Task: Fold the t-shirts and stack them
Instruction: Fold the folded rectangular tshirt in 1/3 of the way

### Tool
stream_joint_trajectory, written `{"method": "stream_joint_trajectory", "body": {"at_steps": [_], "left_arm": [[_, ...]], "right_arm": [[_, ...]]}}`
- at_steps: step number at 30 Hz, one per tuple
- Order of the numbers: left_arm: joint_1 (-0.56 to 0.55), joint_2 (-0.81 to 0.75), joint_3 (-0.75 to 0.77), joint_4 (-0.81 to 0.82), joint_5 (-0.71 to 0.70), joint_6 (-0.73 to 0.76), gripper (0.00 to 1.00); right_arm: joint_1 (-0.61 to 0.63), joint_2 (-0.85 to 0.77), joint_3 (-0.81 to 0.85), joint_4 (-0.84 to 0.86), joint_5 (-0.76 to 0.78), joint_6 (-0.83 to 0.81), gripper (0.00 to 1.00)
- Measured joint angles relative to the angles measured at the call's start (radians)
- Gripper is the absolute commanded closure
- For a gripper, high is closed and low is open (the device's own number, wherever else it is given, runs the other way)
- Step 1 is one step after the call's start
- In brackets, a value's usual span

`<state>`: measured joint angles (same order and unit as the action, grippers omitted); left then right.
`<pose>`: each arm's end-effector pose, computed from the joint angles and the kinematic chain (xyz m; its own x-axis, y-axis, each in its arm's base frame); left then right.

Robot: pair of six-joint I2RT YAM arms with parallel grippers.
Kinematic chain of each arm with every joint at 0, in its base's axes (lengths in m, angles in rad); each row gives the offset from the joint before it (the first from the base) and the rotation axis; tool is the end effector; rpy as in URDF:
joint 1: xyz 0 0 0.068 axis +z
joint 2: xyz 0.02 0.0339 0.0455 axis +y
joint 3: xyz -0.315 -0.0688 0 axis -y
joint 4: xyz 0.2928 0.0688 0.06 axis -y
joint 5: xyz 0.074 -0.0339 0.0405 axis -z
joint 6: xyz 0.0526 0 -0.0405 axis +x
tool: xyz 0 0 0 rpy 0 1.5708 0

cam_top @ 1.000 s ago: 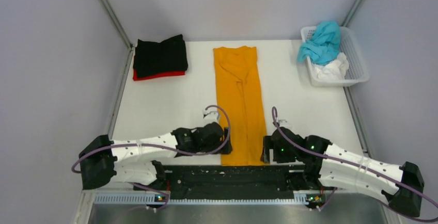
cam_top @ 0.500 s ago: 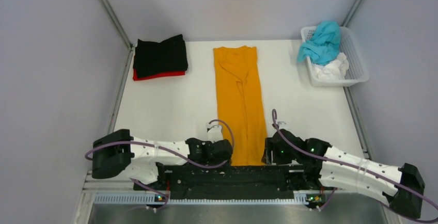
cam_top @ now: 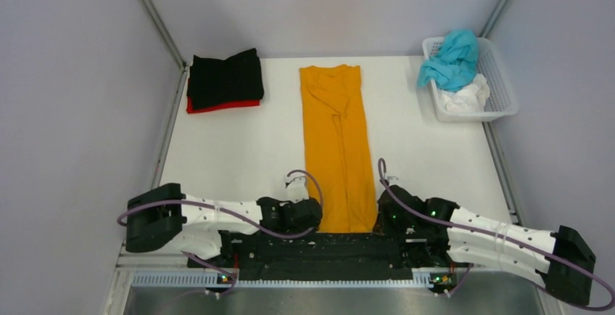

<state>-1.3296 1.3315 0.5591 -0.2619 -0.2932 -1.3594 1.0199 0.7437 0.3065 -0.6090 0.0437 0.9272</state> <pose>0.0770 -0.2493 0.1513 -0.9175 -0.1887 -0.3501 -0.0131 0.8941 -0.4476 0.0764 0.1200 0.1476 -0.9437 -0.0093 -0.3308 -0.1415 0.9149 0.3780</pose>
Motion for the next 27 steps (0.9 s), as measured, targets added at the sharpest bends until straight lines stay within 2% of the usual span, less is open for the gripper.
{"method": "stream_joint_trajectory", "body": {"at_steps": [8,12,17,23,27], "left_arm": [[0.013,-0.134,-0.042,-0.002,-0.060,0.068,1.00],[0.115,-0.147,-0.025,0.051,-0.071,0.168,1.00],[0.315,-0.118,0.033,0.130,-0.038,0.293,1.00],[0.473,0.008,0.189,0.164,-0.009,0.423,1.00],[0.560,0.125,0.311,0.175,0.022,0.486,1.00]], "right_arm": [[0.000,-0.068,0.065,0.018,0.102,-0.040,1.00],[0.000,-0.057,0.142,0.062,0.211,-0.056,1.00],[-0.040,0.060,0.250,0.136,0.345,-0.120,1.00],[-0.223,0.275,0.326,0.350,0.348,-0.251,1.00],[-0.302,0.406,0.367,0.456,0.349,-0.314,1.00]]}}
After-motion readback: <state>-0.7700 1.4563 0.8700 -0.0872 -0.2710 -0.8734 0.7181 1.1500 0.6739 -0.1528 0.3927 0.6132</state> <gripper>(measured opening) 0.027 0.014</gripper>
